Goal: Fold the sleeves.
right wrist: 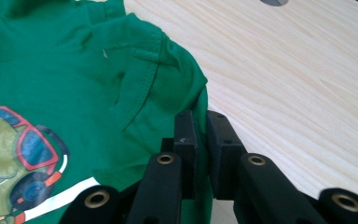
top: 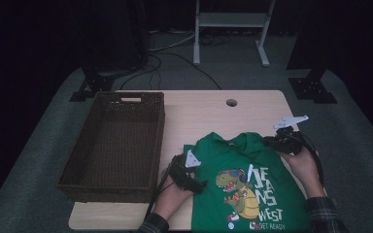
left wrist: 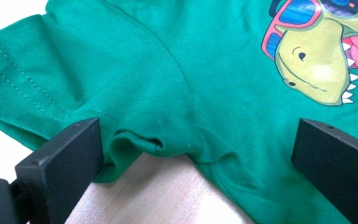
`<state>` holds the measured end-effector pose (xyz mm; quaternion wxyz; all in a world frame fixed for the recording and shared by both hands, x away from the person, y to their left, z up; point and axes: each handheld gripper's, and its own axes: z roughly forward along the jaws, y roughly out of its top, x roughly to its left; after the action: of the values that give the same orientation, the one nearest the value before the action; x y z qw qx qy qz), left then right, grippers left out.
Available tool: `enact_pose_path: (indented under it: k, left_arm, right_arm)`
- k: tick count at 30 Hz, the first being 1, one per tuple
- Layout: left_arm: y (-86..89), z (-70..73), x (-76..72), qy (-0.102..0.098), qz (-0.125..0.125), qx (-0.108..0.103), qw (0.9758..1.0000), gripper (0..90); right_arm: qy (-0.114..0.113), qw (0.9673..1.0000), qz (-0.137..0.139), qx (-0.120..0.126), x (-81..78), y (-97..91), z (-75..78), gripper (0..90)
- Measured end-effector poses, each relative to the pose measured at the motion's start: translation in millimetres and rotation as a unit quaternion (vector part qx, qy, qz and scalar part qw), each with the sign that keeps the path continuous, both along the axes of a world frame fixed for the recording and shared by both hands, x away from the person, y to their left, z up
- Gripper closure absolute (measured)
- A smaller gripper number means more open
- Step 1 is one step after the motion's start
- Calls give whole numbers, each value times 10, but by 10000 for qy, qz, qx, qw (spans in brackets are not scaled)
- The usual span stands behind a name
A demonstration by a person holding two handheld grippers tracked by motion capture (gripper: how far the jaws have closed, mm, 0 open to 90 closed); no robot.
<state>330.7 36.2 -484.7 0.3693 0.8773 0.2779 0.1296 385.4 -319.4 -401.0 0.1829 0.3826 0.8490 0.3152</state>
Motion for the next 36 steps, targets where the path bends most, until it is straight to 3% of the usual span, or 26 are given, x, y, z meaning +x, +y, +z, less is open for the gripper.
enact_pose_path:
  k: [18,36]
  left_arm:
    - [0,-1,0,-1,0,-3,10000,12]
    - [0,0,1,-8,-5,2,10000,12]
  right_arm:
    - [156,9989,-438,16,157,-194,-127,836]
    - [384,9970,-668,-79,322,-254,-379,831]
